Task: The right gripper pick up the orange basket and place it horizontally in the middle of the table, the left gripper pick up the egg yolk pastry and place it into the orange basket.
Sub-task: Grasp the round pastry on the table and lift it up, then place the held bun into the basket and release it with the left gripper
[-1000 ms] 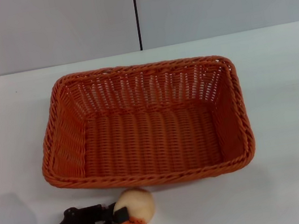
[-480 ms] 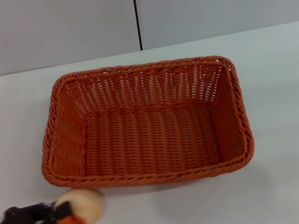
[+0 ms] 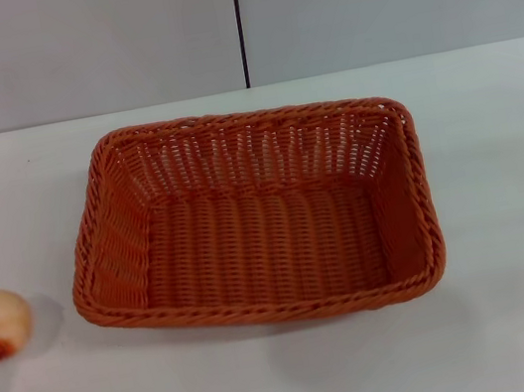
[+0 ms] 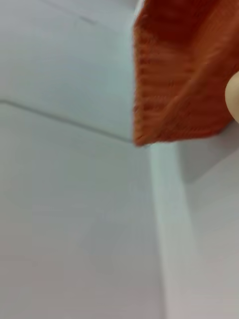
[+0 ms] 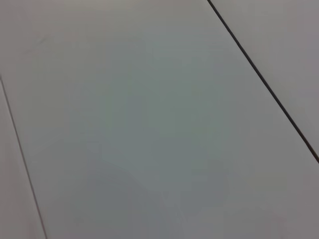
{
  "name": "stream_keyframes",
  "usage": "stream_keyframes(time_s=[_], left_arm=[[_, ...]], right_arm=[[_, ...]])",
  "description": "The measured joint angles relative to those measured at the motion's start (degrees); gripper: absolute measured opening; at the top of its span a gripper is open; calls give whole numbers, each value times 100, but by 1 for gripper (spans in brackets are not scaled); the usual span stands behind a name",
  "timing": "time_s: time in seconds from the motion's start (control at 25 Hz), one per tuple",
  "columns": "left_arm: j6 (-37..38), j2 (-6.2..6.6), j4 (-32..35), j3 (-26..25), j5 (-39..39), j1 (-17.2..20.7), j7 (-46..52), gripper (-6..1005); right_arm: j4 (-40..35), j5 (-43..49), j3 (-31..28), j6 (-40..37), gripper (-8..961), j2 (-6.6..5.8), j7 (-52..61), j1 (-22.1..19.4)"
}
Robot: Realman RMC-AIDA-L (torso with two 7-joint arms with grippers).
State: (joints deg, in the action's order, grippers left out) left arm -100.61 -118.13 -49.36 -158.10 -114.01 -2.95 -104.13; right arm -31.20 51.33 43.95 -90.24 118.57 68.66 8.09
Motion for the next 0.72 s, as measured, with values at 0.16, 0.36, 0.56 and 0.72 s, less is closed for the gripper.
stream_keyframes(time_s=[0.16, 0.36, 0.56, 0.72], left_arm=[[-330, -4, 37, -249, 389, -127, 38, 52], [-1096, -35, 248, -139, 1046, -527, 298, 48], [-1113, -40, 1085, 525, 1275, -1082, 7, 70], [-732, -50, 1917, 1132, 1314, -1619, -486, 88]], right_arm=[[-5, 0, 0, -28, 616, -1, 7, 11], [-9, 0, 63, -42, 617, -1, 10, 79], [9, 0, 76, -68, 617, 2, 20, 138], [64, 0, 79, -157, 617, 2, 22, 180]])
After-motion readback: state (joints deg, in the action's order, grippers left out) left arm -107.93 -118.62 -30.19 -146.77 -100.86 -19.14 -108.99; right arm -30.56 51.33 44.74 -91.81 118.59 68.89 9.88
